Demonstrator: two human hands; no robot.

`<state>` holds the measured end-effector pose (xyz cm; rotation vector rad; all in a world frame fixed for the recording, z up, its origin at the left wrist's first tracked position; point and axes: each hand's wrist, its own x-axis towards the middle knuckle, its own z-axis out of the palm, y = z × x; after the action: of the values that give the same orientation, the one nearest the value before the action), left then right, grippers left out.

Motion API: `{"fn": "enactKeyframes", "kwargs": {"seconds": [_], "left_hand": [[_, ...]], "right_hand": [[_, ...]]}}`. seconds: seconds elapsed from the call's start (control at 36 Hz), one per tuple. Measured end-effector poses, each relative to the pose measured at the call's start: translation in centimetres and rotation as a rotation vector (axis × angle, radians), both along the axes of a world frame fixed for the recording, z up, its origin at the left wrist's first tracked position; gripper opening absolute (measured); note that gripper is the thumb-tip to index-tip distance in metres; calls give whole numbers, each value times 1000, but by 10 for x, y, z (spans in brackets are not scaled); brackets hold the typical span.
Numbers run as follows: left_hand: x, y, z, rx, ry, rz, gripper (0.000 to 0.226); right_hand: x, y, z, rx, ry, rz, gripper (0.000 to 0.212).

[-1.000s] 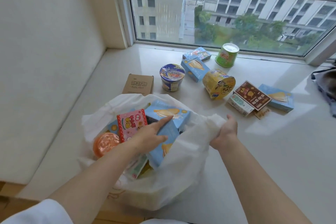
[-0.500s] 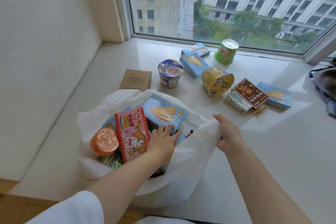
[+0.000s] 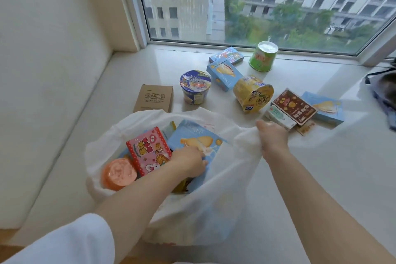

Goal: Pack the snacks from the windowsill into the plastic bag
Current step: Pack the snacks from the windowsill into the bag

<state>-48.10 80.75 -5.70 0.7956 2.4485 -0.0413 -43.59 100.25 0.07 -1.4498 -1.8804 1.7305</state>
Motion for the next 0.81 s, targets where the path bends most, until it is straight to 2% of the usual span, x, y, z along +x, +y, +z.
{"fn": "enactKeyframes", "kwargs": {"seconds": [0.08, 0.25, 0.42, 0.5, 0.64, 0.81], "left_hand": [[-15, 17, 5, 125, 19, 127, 33], [-70, 51, 24, 342, 186, 263, 34], [-140, 81, 23, 229, 181, 263, 39], [-179, 93, 13, 133, 194, 285, 41], [-238, 110, -8, 12, 169, 311, 67], [-284, 126, -36, -48, 142, 340, 102]], "right_hand": [[-4, -1, -15, 121, -91, 93, 13], [-36, 11, -28, 272, -302, 358, 18], [-88, 38, -34, 445, -391, 579, 24], [-119, 60, -41, 653, -468, 752, 37], [-170, 101, -52, 1056, -629, 1036, 63], [-218, 133, -76, 1227, -762, 1344, 94]]}}
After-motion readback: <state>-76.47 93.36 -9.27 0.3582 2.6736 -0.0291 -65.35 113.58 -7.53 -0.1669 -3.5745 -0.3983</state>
